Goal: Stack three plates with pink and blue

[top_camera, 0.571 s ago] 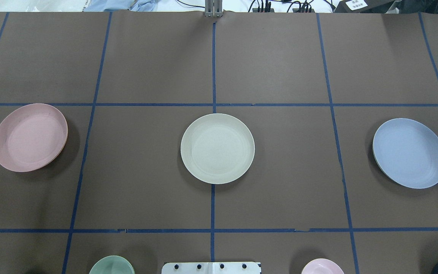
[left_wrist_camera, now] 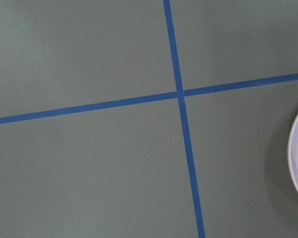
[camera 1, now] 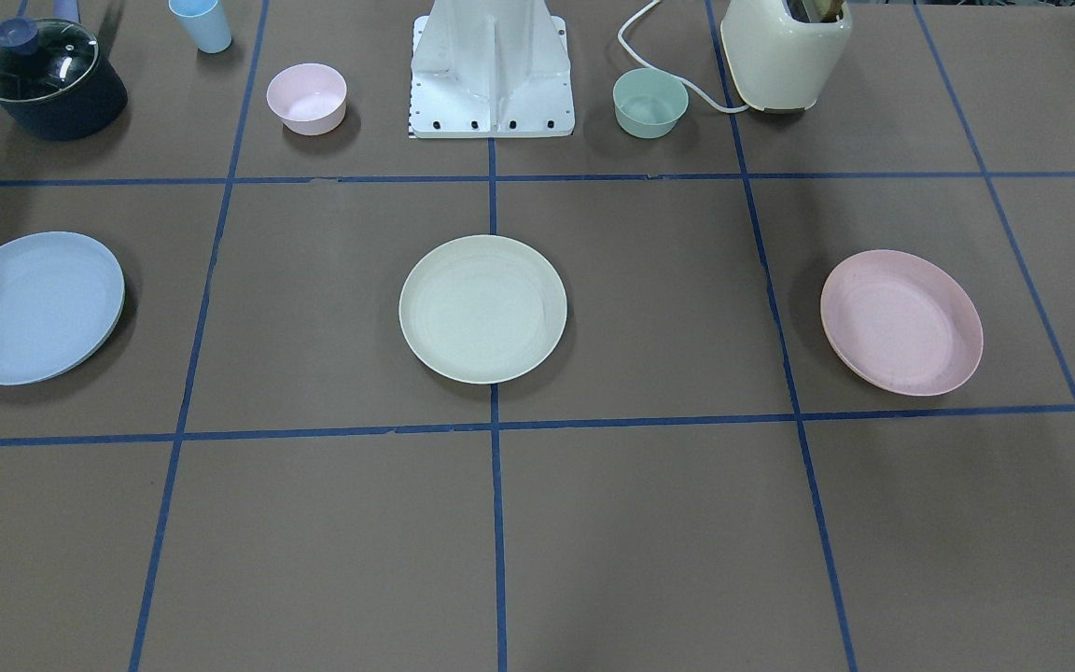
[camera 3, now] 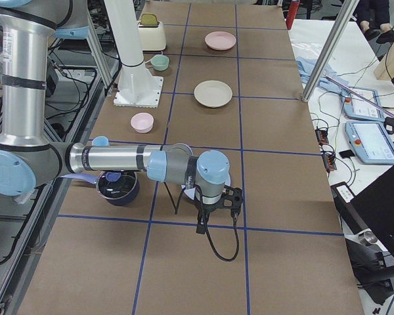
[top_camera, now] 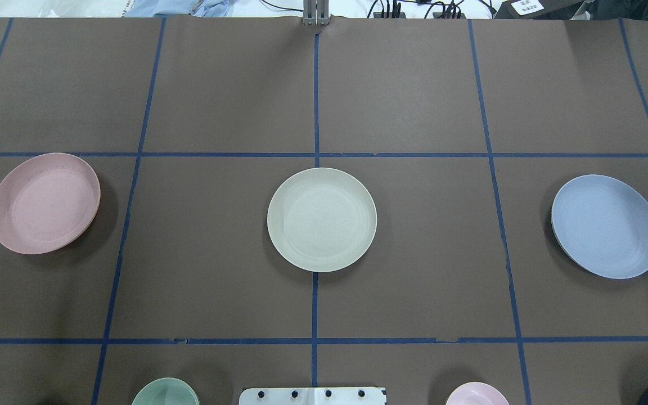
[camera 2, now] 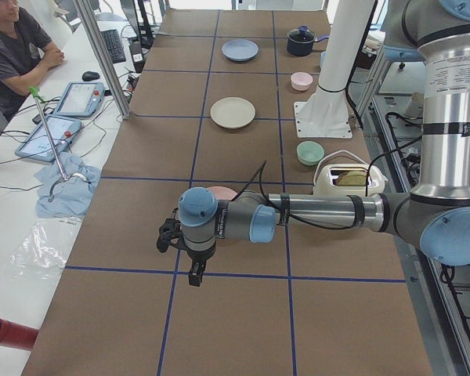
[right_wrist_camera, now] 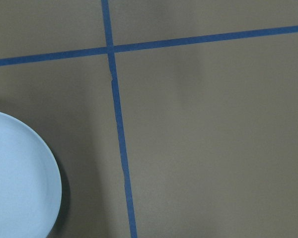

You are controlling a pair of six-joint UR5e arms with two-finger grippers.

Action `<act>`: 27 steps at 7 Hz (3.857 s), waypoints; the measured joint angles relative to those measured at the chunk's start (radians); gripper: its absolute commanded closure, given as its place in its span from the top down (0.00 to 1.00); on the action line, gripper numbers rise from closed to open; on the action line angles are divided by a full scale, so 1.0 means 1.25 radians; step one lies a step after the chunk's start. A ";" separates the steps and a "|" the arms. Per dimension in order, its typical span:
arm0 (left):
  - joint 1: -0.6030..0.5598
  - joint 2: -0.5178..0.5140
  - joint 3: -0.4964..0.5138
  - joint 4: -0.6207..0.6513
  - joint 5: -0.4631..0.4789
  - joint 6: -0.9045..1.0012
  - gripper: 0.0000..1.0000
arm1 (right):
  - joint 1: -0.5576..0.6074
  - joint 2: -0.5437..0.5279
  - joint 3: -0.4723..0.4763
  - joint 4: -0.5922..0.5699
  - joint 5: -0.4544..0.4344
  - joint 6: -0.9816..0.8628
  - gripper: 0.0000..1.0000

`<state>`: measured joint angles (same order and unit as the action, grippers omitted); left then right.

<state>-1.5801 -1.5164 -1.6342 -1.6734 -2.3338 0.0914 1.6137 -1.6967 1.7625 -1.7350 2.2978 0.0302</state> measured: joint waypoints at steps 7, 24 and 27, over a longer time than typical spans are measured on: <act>0.031 -0.025 0.170 -0.360 -0.094 -0.149 1.00 | -0.024 0.017 -0.004 0.064 0.083 0.001 1.00; 0.440 0.007 0.190 -0.751 0.116 -0.785 0.00 | -0.161 0.009 -0.198 0.431 0.023 0.214 1.00; 0.425 0.039 0.126 -0.746 0.059 -0.785 0.00 | -0.173 0.009 -0.199 0.433 0.020 0.216 1.00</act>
<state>-1.0488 -1.4672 -1.4767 -2.6056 -2.2595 -0.8894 1.3969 -1.6859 1.5140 -1.1941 2.3232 0.3008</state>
